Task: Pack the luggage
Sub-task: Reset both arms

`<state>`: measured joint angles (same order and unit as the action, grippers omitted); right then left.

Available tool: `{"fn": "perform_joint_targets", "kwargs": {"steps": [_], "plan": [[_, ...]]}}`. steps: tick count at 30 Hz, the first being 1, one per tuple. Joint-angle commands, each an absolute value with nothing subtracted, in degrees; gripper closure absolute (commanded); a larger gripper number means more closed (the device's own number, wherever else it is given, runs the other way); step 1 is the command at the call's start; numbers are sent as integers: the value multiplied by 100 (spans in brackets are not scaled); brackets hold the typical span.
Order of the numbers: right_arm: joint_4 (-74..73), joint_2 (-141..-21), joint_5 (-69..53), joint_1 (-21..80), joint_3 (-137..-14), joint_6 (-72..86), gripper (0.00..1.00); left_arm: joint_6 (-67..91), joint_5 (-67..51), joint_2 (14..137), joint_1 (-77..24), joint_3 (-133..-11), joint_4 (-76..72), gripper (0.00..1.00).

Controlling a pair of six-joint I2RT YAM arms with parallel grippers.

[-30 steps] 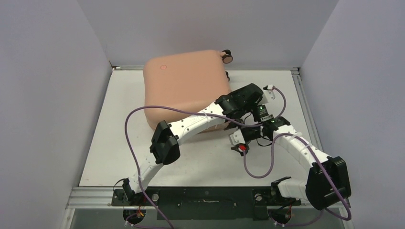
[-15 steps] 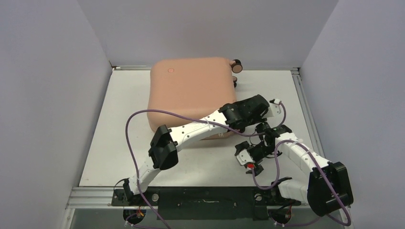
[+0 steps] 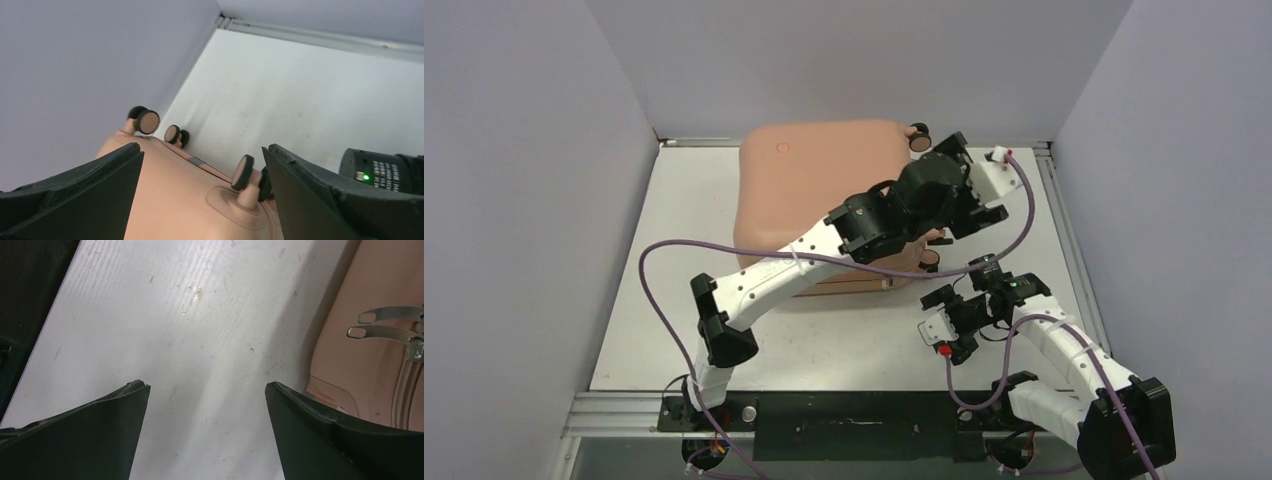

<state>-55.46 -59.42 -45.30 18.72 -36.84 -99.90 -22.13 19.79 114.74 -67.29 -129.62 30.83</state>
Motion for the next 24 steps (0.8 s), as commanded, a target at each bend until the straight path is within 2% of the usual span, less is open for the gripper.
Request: {"fn": "perform_joint_targets", "kwargs": {"steps": [1,6,9,12,16,19,24], "plan": [[-5139,-5837,-4478,1826,-3989,-9112,10,-2193,1451,10814,-6215,-13441,2856,4],[-5042,-5696,-4243,1692,-4628,-7811,10,-2226,796,9676,-5258,-12843,3117,4],[-5233,-5579,-3727,1676,-5217,-6887,10,-1931,465,8865,-4080,-11954,2984,4],[-5926,-5545,-3297,1664,-5872,-6555,10,-1800,48,8160,-2867,-11050,3050,4],[-6081,-5248,-2851,1659,-6389,-6036,10,-1843,-672,7066,-1643,-9535,3085,4],[-5599,-4784,-2352,1652,-6449,-5246,10,-1961,-1435,6249,-849,-8444,3285,4],[-3951,-3855,-682,1570,-5989,-2887,10,-2092,-3146,5200,976,-7056,3803,4]]}}
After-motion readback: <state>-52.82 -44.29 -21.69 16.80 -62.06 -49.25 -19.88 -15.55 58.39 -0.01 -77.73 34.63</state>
